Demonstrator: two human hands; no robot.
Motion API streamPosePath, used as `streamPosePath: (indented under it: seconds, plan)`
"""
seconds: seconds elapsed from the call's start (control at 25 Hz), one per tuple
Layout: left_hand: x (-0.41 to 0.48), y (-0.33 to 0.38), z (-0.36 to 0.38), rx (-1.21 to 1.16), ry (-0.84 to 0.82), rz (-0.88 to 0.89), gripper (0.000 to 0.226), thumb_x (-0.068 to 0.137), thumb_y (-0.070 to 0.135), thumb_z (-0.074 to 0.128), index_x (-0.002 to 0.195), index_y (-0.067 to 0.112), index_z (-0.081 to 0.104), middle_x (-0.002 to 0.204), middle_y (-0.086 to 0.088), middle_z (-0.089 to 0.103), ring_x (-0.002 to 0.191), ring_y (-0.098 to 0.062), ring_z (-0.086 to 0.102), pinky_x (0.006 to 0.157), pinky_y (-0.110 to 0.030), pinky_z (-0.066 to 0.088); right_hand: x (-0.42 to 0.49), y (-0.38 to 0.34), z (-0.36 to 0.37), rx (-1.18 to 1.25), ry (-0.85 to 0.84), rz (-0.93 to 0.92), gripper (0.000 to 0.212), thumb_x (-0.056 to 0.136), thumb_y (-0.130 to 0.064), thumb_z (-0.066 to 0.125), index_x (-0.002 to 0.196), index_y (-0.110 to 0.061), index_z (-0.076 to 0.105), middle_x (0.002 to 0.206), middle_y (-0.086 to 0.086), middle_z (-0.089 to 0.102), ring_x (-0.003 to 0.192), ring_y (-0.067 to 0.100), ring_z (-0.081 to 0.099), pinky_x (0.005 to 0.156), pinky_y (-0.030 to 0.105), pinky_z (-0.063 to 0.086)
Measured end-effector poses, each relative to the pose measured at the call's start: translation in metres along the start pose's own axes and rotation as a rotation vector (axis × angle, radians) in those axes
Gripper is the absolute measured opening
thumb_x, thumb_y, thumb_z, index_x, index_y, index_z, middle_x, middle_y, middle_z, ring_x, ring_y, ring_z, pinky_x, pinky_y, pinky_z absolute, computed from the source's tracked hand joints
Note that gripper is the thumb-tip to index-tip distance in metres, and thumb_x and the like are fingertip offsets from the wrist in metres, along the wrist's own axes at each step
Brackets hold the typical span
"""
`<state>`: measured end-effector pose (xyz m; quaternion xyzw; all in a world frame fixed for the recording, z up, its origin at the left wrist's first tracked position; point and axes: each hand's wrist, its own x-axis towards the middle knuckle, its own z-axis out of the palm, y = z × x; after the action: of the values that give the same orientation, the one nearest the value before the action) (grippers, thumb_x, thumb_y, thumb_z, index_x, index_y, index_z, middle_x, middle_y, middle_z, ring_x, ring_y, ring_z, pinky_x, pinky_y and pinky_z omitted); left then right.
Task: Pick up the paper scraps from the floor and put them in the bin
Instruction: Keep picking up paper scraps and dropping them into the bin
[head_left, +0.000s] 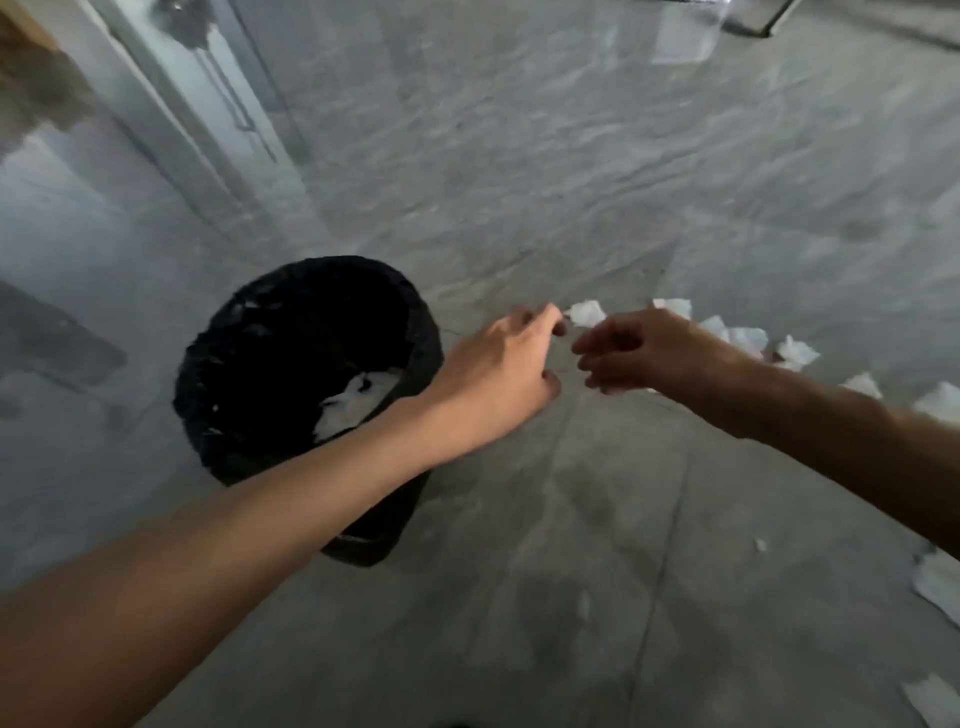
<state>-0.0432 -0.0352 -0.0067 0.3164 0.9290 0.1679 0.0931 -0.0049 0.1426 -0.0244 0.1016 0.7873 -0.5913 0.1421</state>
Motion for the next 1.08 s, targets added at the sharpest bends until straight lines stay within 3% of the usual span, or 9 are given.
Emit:
streamPosePath:
  seconds: [0.16, 0.28, 0.36, 0.48, 0.6, 0.72, 0.84, 0.92, 1.08]
  plan:
    - [0.028, 0.083, 0.058, -0.013, -0.322, 0.246, 0.047, 0.077, 0.022, 0.062, 0.122, 0.021, 0.048, 0.127, -0.004, 0.055, 0.108, -0.025, 0.057, 0.087, -0.036, 0.049, -0.088, 0.105, -0.070, -0.403, 0.104, 0.222, 0.017, 0.079, -0.006, 0.065, 0.092, -0.017, 0.069, 0.082, 0.000, 0.071, 0.077, 0.020, 0.069, 0.075, 0.034, 0.056]
    - [0.033, 0.125, 0.101, 0.045, -0.466, 0.459, 0.047, 0.078, 0.023, 0.064, 0.123, 0.017, 0.050, 0.126, -0.005, 0.058, 0.110, -0.025, 0.057, 0.082, -0.027, 0.043, -0.156, 0.171, -0.091, -0.581, 0.034, 0.341, 0.020, 0.075, -0.016, 0.074, 0.094, -0.021, 0.068, 0.083, -0.008, 0.066, 0.079, 0.012, 0.064, 0.075, 0.026, 0.050]
    - [0.031, 0.148, 0.139, 0.101, -0.566, 0.553, 0.046, 0.080, 0.023, 0.063, 0.123, 0.016, 0.050, 0.128, -0.008, 0.056, 0.114, -0.027, 0.056, 0.087, -0.031, 0.045, -0.202, 0.212, -0.085, -0.609, -0.059, 0.431, 0.033, 0.072, -0.024, 0.078, 0.103, -0.024, 0.065, 0.095, -0.006, 0.064, 0.081, 0.009, 0.058, 0.072, 0.020, 0.044]
    - [0.033, 0.165, 0.197, 0.189, -0.665, 0.587, 0.049, 0.082, 0.029, 0.066, 0.126, 0.017, 0.047, 0.131, -0.010, 0.052, 0.116, -0.030, 0.055, 0.092, -0.040, 0.048, -0.257, 0.272, -0.055, -0.763, -0.136, 0.418, 0.056, 0.068, -0.038, 0.077, 0.119, -0.029, 0.054, 0.121, -0.002, 0.052, 0.104, 0.016, 0.054, 0.078, 0.025, 0.043]
    - [0.034, 0.162, 0.241, 0.212, -0.664, 0.545, 0.052, 0.083, 0.030, 0.069, 0.127, 0.014, 0.047, 0.129, -0.012, 0.051, 0.114, -0.032, 0.056, 0.091, -0.043, 0.049, -0.286, 0.309, -0.024, -0.816, -0.108, 0.283, 0.047, 0.072, -0.032, 0.071, 0.114, -0.027, 0.052, 0.120, -0.001, 0.052, 0.110, 0.019, 0.053, 0.079, 0.034, 0.047]
    - [0.035, 0.155, 0.265, 0.101, -0.603, 0.537, 0.036, 0.082, 0.020, 0.070, 0.112, 0.009, 0.055, 0.116, -0.014, 0.054, 0.100, -0.033, 0.060, 0.086, -0.044, 0.050, -0.290, 0.319, -0.022, -0.685, 0.045, 0.225, 0.016, 0.078, -0.027, 0.064, 0.085, -0.028, 0.050, 0.091, -0.006, 0.059, 0.086, 0.018, 0.062, 0.065, 0.031, 0.049]
    - [0.039, 0.148, 0.272, -0.009, -0.538, 0.548, 0.016, 0.079, 0.009, 0.070, 0.093, 0.005, 0.063, 0.097, -0.016, 0.064, 0.091, -0.033, 0.063, 0.081, -0.040, 0.049, -0.278, 0.325, -0.043, -0.514, 0.472, 0.326, 0.026, 0.073, -0.022, 0.073, 0.093, -0.029, 0.058, 0.074, -0.011, 0.055, 0.069, 0.012, 0.057, 0.062, 0.015, 0.036]
    - [0.039, 0.144, 0.271, -0.063, -0.512, 0.542, 0.009, 0.079, 0.006, 0.070, 0.087, 0.004, 0.067, 0.091, -0.016, 0.068, 0.088, -0.031, 0.064, 0.080, -0.038, 0.049, -0.264, 0.328, -0.059, -0.454, 0.647, 0.401, 0.036, 0.071, -0.015, 0.076, 0.104, -0.020, 0.061, 0.073, -0.006, 0.055, 0.067, 0.014, 0.053, 0.064, 0.021, 0.035]
    - [0.037, 0.138, 0.272, -0.075, -0.417, 0.467, 0.013, 0.080, 0.015, 0.072, 0.087, 0.006, 0.067, 0.095, -0.012, 0.065, 0.092, -0.027, 0.060, 0.082, -0.039, 0.048, -0.251, 0.333, -0.065, -0.547, 0.609, 0.480, 0.020, 0.077, -0.015, 0.071, 0.095, -0.012, 0.063, 0.089, 0.008, 0.064, 0.082, 0.027, 0.061, 0.067, 0.027, 0.037]
